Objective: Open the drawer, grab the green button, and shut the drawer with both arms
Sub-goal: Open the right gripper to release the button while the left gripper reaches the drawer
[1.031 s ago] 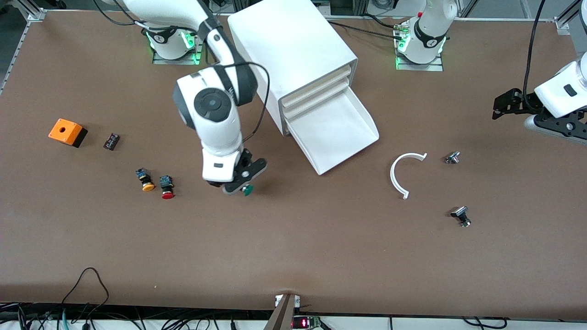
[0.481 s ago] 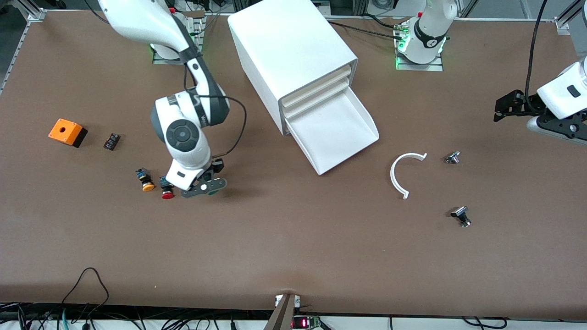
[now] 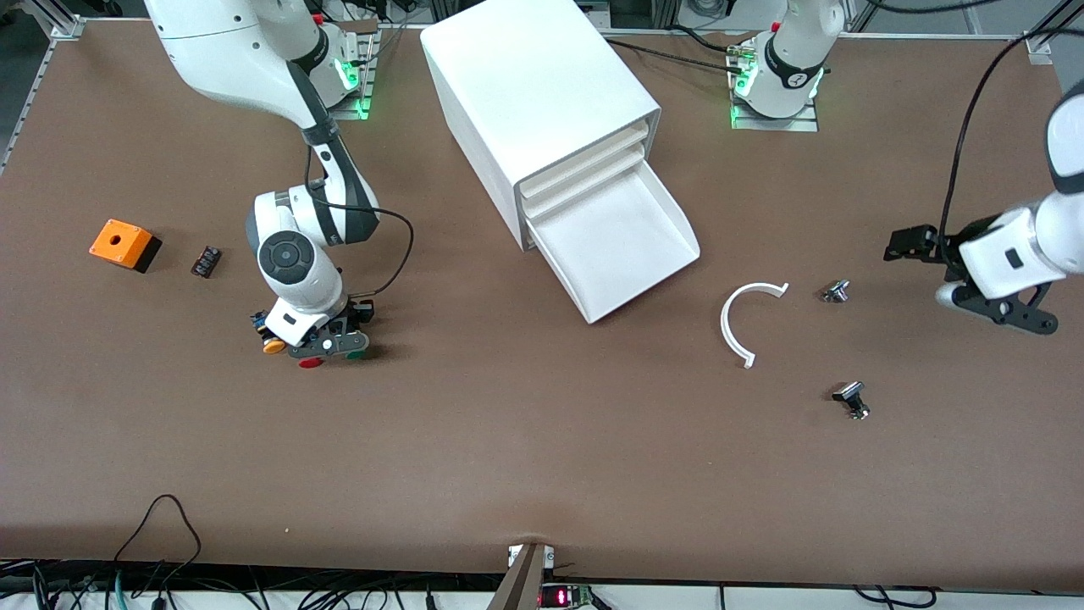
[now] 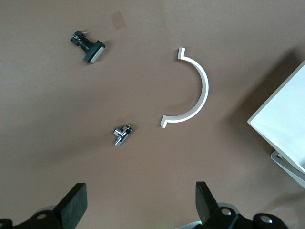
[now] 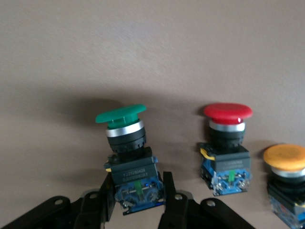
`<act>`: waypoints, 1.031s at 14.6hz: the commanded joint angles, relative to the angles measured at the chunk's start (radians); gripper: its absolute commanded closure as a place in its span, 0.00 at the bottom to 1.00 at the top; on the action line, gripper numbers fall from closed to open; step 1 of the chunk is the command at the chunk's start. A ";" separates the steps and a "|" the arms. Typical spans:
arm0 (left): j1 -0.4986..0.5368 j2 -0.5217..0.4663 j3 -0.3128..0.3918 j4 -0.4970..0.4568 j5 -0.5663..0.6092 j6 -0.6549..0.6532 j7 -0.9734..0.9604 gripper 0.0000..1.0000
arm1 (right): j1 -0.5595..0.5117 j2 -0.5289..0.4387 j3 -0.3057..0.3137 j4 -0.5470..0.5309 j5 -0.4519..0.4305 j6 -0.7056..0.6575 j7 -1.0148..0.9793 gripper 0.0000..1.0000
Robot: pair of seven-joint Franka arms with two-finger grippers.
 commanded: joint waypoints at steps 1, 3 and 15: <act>0.012 0.004 -0.002 -0.020 -0.082 0.033 0.015 0.00 | -0.036 -0.035 0.017 -0.047 0.010 0.014 0.014 0.50; 0.000 0.005 -0.016 -0.080 -0.113 0.122 -0.130 0.00 | -0.036 -0.029 0.021 -0.021 0.011 0.003 0.044 0.00; -0.302 0.192 -0.093 -0.381 -0.100 0.852 -0.915 0.00 | -0.039 -0.064 0.040 0.442 0.008 -0.567 0.186 0.00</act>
